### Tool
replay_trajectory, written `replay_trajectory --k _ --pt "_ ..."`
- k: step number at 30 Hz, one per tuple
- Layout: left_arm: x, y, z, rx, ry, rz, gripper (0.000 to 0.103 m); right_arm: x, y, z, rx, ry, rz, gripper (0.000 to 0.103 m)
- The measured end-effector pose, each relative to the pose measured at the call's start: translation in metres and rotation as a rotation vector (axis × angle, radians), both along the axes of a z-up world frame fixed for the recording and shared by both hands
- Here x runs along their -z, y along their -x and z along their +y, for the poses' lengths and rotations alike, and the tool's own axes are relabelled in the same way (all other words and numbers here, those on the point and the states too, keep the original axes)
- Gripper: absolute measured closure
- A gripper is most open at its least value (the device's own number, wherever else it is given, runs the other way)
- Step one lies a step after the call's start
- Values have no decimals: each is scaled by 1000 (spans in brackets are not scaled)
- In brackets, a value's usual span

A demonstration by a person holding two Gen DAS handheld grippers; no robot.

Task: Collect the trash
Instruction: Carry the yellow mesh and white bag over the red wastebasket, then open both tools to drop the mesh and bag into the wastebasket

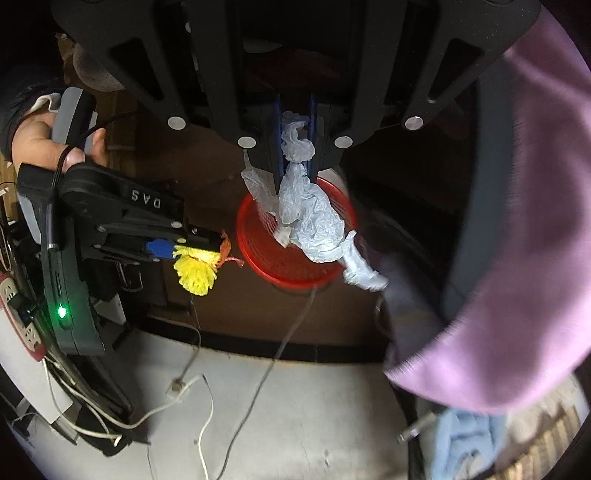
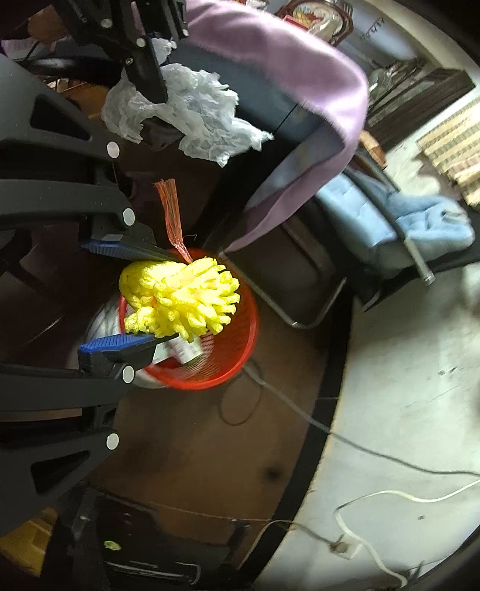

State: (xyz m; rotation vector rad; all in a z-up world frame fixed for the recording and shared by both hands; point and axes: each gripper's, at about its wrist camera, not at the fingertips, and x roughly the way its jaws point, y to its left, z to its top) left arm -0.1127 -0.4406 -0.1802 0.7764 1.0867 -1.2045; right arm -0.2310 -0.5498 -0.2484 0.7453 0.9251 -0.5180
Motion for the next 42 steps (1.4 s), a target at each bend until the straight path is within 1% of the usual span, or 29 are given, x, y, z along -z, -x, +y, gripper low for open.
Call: replay_trajectory --k 3,7,9,11,14,17,19,23,24,25,26,27,28,31,33,36,39,42 --pt "26 -4 -15 5 -51 33 91 29 2 -5 6 -50 32 69" --pt "63 -13 -39 -20 -123 115 91 67 -4 -14 19 -132 50 69" --pt "79 -16 -51 -27 -144 121 91 88 -11 -24 41 -185 54 69" --pt "97 -20 -60 -39 -178 118 91 103 -17 -33 53 -214 54 69" --pt "120 -28 -67 -69 -224 117 91 122 -31 -41 58 -214 88 68" --pt "132 -32 -73 -91 -250 127 90 134 -40 -45 51 -229 115 67" --pt "137 -30 -77 -88 -259 127 89 138 -40 -48 60 -244 114 66" --pt "145 -28 -80 -85 -268 135 88 141 -45 -53 74 -287 100 65" --pt "146 -30 -81 -86 -266 133 87 141 -46 -54 71 -292 97 63" --pt "147 -29 -82 -86 -263 129 84 142 -49 -54 69 -301 93 55" --pt "147 -27 -83 -90 -266 122 78 142 -48 -54 73 -308 90 47" --pt "149 -27 -84 -97 -270 112 57 141 -48 -55 95 -313 88 30" --pt "147 -28 -84 -112 -268 99 38 140 -46 -57 126 -313 83 21" --pt "133 -31 -81 -130 -212 70 20 134 -36 -62 192 -327 62 18" --pt "127 -31 -82 -130 -203 64 18 131 -33 -63 197 -341 49 18" --pt "120 -31 -82 -123 -199 90 17 122 -27 -63 208 -326 46 16" --pt "115 -29 -79 -122 -197 113 15 116 -18 -63 221 -335 35 15" --pt "108 -25 -76 -114 -186 102 15 110 -10 -64 235 -329 36 15"
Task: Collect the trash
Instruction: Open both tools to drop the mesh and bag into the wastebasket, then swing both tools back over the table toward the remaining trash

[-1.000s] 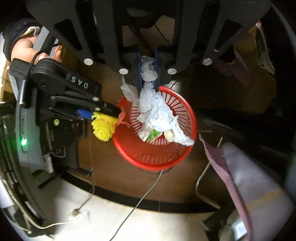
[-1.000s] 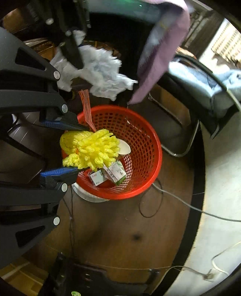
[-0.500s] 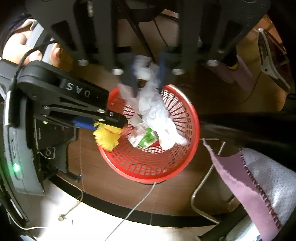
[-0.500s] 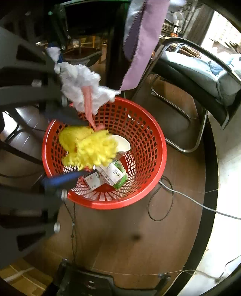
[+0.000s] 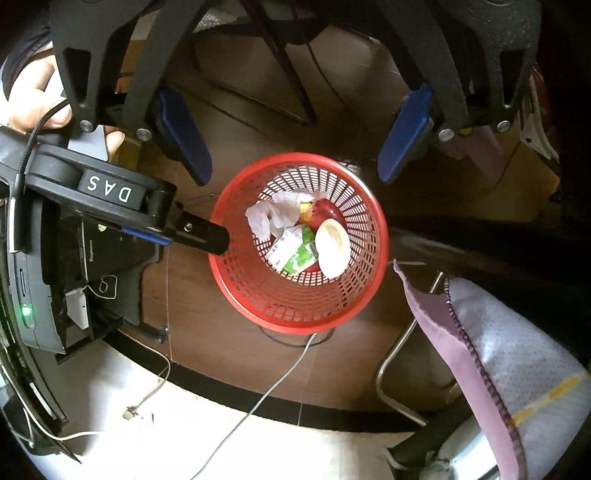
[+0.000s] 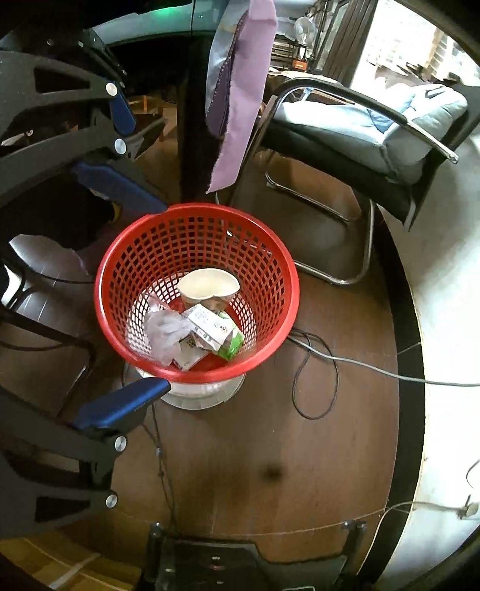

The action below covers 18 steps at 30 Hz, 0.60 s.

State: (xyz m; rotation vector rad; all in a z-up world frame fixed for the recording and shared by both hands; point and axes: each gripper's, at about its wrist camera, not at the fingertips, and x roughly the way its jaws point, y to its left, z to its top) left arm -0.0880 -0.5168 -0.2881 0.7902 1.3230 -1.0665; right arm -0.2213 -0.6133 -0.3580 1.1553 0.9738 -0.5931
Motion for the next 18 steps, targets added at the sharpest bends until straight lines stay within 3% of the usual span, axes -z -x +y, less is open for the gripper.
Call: replay_trajectory --k 9,18 --pt "-33 13 21 16 52 -50 12 -35 23 6 38 63 11 12" --pt "-102 37 53 70 172 -115 12 -95 29 19 76 181 14 11"
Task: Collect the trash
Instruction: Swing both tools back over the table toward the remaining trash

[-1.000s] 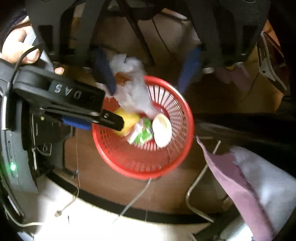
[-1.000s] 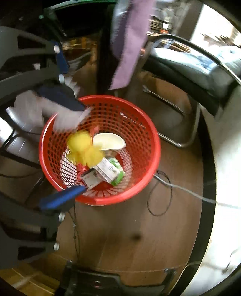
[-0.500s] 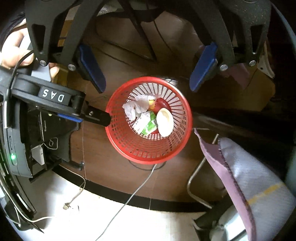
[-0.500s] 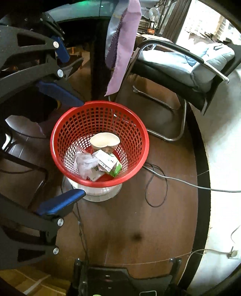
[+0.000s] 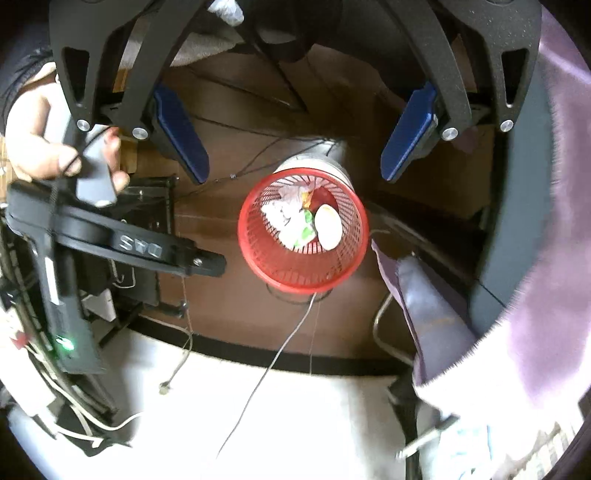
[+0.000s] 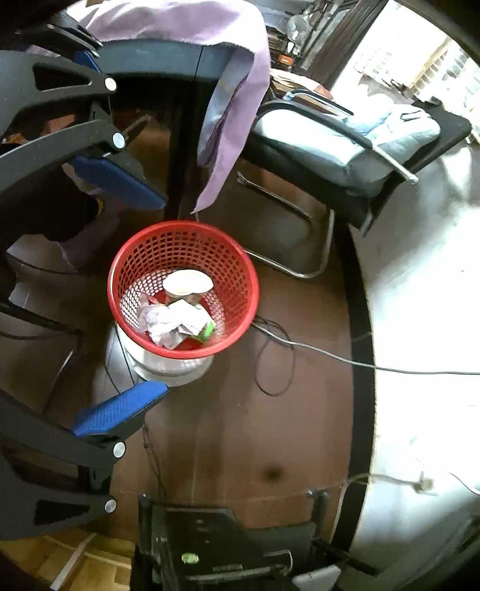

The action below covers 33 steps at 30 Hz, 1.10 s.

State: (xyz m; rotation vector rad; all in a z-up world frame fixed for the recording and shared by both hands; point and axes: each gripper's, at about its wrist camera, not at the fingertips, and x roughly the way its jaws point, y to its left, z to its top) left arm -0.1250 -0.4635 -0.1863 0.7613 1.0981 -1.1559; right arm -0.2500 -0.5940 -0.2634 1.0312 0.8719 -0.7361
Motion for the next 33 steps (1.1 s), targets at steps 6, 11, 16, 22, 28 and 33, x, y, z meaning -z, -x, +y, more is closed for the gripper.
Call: replay_trajectory --k 6,11,16,22,28,33 --pt "-50 1 43 9 104 -48 9 -54 -4 16 29 120 -59 9" --pt "-81 -14 78 -47 171 -90 8 -85 -25 39 -28 173 -86 9" --pt "-121 -36 113 -118 255 -133 8 -116 -48 62 -89 222 -106 8" --pt "-160 -64 155 -172 334 -155 7 -156 -69 89 -152 296 -138 6" --pt "-184 -101 200 -259 392 -163 7 -187 -93 119 -229 347 -156 6" --pt "-202 -144 246 -388 405 -163 7 -211 -118 140 -290 382 -177 6"
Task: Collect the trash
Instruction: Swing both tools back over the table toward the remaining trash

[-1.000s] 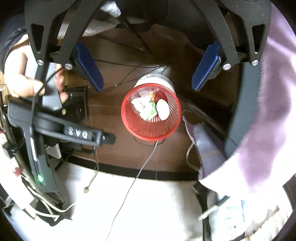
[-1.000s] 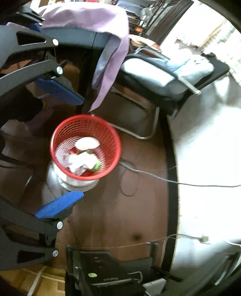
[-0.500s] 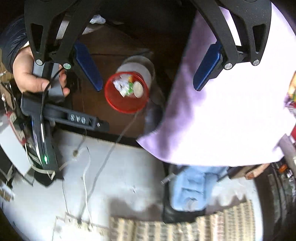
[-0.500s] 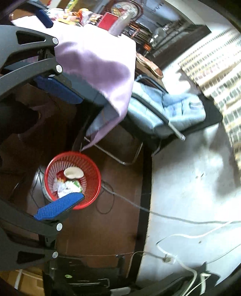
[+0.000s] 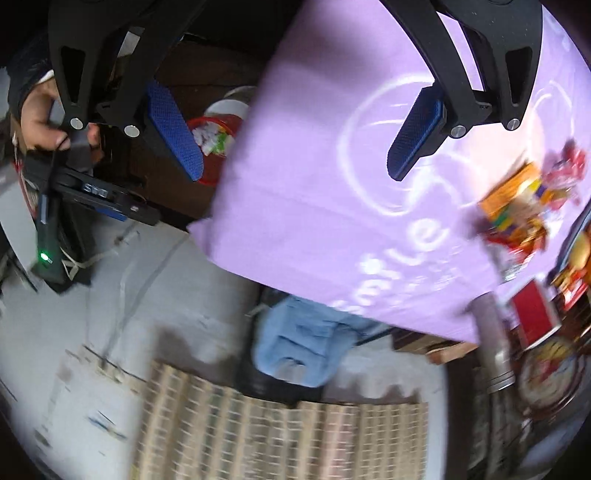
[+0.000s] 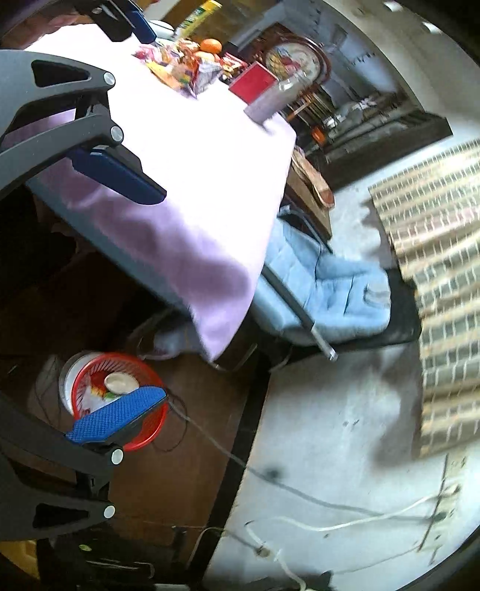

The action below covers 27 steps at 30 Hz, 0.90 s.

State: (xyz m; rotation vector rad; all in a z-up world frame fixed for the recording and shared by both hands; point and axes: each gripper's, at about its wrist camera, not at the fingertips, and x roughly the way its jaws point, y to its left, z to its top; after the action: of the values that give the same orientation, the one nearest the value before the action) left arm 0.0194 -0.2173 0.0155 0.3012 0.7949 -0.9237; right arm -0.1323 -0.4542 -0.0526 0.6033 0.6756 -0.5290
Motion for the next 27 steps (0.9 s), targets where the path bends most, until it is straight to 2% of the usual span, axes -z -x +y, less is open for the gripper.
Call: replay_trajectory --k 6,12,17,21,27 --pt "-21 -52 47 -136 43 25 7 -41 -57 45 -158 48 -51 6" --pt "-2 -107 95 -337 19 50 7 -65 -116 101 -305 93 -53 6" --pt "7 -141 131 -477 61 115 7 -69 -161 142 -413 115 -36 6" --pt "6 -153 152 -534 73 116 7 -65 -192 169 -473 94 -23 6" --pt "9 -185 202 -719 87 140 7 -61 -238 213 -587 79 11 6"
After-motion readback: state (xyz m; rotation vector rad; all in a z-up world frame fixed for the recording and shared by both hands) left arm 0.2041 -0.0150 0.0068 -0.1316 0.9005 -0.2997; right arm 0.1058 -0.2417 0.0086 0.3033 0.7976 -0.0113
